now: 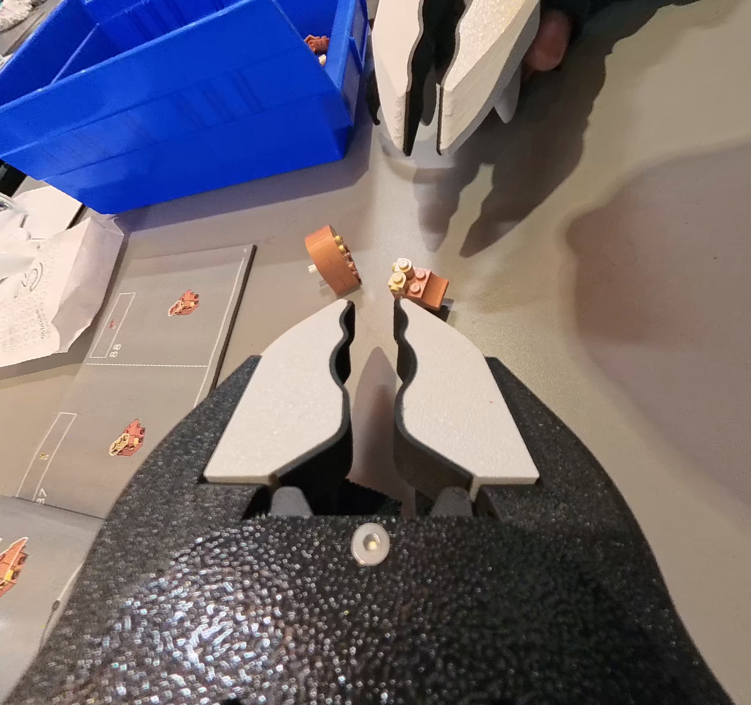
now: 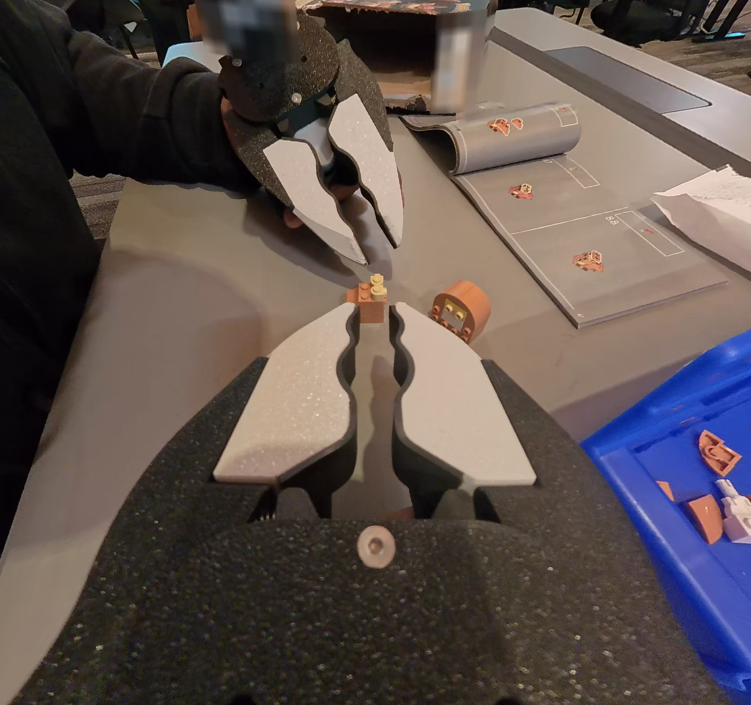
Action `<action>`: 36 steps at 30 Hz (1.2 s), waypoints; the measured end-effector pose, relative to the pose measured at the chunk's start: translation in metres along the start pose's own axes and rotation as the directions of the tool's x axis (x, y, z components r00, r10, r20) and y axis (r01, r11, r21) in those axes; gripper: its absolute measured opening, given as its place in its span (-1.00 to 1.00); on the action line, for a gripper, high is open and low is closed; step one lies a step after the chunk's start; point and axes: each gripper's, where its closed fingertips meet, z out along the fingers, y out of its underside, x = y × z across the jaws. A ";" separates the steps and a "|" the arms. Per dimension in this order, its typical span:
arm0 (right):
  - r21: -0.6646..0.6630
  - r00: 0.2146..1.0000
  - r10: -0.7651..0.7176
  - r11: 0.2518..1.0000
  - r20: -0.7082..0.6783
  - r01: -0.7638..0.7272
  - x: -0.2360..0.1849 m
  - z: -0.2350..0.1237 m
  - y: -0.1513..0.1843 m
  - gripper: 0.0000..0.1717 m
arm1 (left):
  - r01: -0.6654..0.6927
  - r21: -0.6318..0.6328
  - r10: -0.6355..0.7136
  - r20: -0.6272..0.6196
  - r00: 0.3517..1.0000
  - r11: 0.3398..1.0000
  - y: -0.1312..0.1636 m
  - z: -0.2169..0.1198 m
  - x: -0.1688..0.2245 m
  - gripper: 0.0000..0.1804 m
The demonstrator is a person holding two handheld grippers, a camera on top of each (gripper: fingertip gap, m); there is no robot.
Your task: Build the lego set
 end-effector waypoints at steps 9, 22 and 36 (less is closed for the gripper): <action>-0.003 1.000 -0.005 1.000 0.000 0.005 -0.001 0.000 0.000 -0.85 | -0.003 -0.002 0.003 0.001 1.000 1.000 0.000 0.000 0.000 -0.80; 0.282 0.991 -0.119 0.950 -0.064 0.132 0.009 -0.045 -0.053 -0.86 | -0.021 -0.009 0.021 0.008 1.000 1.000 0.003 -0.002 0.001 -0.80; 0.155 0.994 -0.077 0.984 -0.081 0.089 0.016 -0.025 -0.023 -0.87 | 0.012 0.008 -0.013 0.006 1.000 1.000 0.001 -0.004 -0.002 -0.80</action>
